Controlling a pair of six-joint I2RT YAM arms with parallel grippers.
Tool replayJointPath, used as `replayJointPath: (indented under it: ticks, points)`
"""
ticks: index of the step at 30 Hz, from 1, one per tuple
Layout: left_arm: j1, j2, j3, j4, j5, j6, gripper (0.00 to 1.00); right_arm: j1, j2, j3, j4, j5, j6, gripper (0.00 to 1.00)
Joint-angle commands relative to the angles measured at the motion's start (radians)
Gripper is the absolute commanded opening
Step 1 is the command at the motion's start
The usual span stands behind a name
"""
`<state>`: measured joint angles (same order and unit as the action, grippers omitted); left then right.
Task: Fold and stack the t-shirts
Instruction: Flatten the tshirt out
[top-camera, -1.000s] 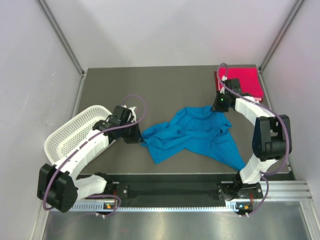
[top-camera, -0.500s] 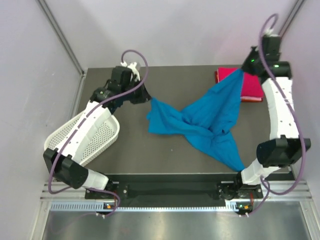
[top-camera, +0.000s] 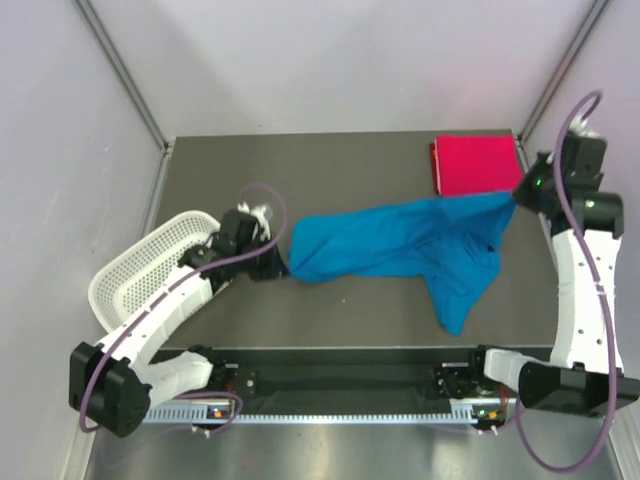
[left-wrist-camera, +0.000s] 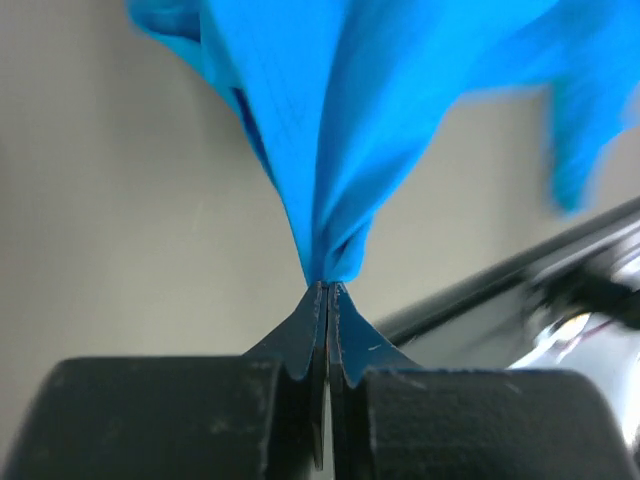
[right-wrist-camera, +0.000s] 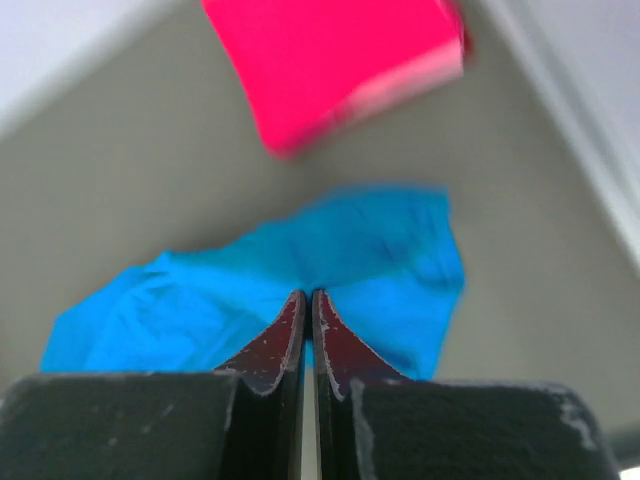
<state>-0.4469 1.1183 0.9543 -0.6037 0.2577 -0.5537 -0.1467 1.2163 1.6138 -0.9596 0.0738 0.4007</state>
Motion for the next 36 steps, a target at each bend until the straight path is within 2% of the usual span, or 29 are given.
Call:
replayJointPath:
  ticks: [1, 4, 5, 6, 8, 10, 12, 14, 18, 20, 21, 22, 24, 27, 36]
  points:
    - [-0.007, -0.087, -0.221, 0.025, 0.054, -0.066, 0.0, -0.01, -0.108, -0.21, -0.024, -0.043, -0.026, 0.0]
    - [-0.016, -0.147, -0.285, 0.025, 0.051, -0.098, 0.21, -0.011, -0.197, -0.346, -0.027, -0.052, -0.025, 0.0]
    - [-0.018, -0.15, -0.278, 0.027, 0.054, -0.098, 0.36, -0.011, -0.218, -0.401, -0.03, -0.054, -0.019, 0.0]
    - [-0.018, -0.15, -0.232, 0.016, 0.029, -0.089, 0.43, -0.013, -0.239, -0.425, -0.034, -0.045, -0.011, 0.0]
    - [-0.016, -0.121, -0.169, -0.031, -0.073, -0.069, 0.51, -0.014, -0.299, -0.468, -0.033, -0.016, 0.018, 0.0]
    - [-0.015, -0.063, -0.085, -0.036, -0.115, -0.037, 0.57, -0.014, -0.334, -0.515, -0.019, 0.012, 0.029, 0.0]
    - [-0.012, -0.01, -0.011, -0.019, -0.136, -0.002, 0.58, -0.014, -0.339, -0.534, -0.019, 0.003, 0.035, 0.0]
    - [0.002, 0.102, 0.039, 0.024, -0.094, 0.027, 0.57, -0.016, -0.345, -0.538, -0.015, -0.047, 0.044, 0.0]
    - [0.049, 0.332, 0.235, 0.031, -0.031, 0.081, 0.49, -0.014, -0.363, -0.563, 0.035, -0.115, 0.052, 0.0]
    - [0.094, 0.466, 0.303, 0.019, 0.069, 0.113, 0.47, -0.014, -0.368, -0.584, 0.054, -0.155, 0.059, 0.0]
    - [0.108, 0.512, 0.381, -0.034, 0.095, 0.153, 0.46, -0.014, -0.368, -0.592, 0.073, -0.192, 0.059, 0.0]
    - [0.122, 0.596, 0.417, -0.06, 0.112, 0.172, 0.46, -0.016, -0.367, -0.598, 0.082, -0.206, 0.062, 0.0]
    - [0.155, 0.659, 0.466, -0.07, 0.132, 0.222, 0.45, -0.016, -0.363, -0.62, 0.108, -0.235, 0.063, 0.0]
    - [0.188, 0.768, 0.483, -0.042, 0.144, 0.271, 0.46, -0.016, -0.354, -0.641, 0.14, -0.256, 0.061, 0.0]
    - [0.208, 0.905, 0.477, 0.071, 0.179, 0.322, 0.47, -0.014, -0.342, -0.658, 0.199, -0.299, 0.072, 0.0]
